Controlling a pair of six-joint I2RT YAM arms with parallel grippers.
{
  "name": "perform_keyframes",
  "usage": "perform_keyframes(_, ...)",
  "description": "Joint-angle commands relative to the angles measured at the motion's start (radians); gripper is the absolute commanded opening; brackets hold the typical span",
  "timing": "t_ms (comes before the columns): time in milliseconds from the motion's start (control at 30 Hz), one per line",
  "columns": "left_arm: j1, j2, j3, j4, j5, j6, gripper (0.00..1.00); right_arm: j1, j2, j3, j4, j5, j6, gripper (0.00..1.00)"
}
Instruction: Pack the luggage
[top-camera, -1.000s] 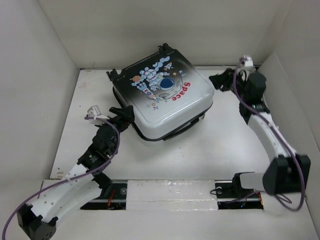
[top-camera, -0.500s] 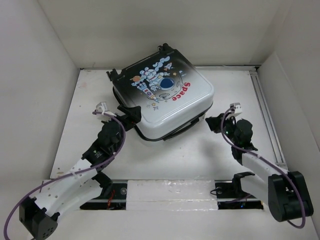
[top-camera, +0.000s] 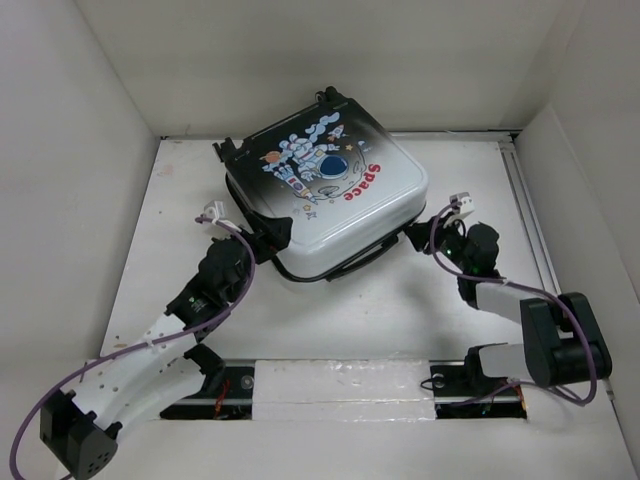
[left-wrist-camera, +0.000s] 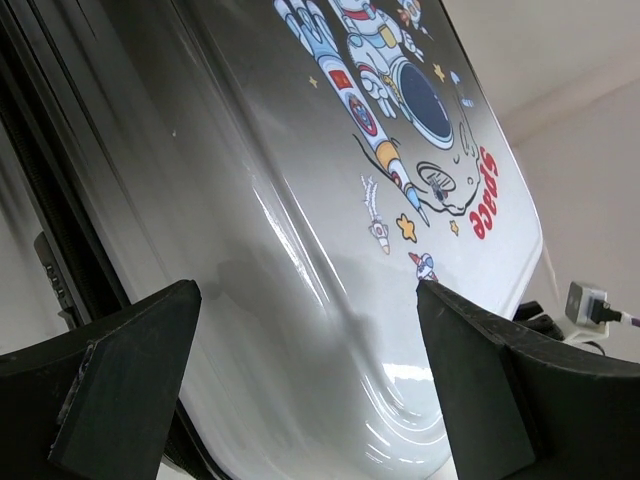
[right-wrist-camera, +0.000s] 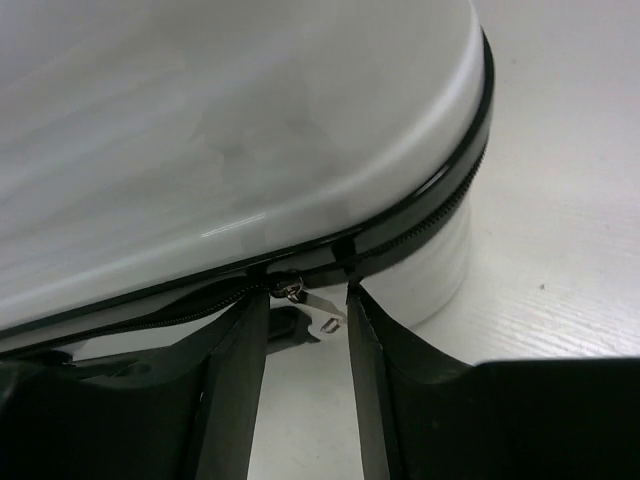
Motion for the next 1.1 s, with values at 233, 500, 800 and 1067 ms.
perform_keyframes(233,0.006,0.012,0.028,0.047,0.070,0.005,0.86,0.050,0.079,0.095,0.099,-0.031,-0.058,0.33)
perform_keyframes(500,0.006,0.058,0.028,0.106,0.108,0.005,0.85,0.094,0.079,0.086,0.110,0.035,-0.039,0.00)
perform_keyframes(800,0.006,0.171,0.019,0.249,0.141,-0.006,0.84,0.377,-0.134,0.051,-0.213,0.280,-0.047,0.00)
perform_keyframes(1067,0.006,0.225,0.039,0.306,0.150,-0.015,0.84,0.487,-0.392,0.147,-0.714,0.426,-0.065,0.00)
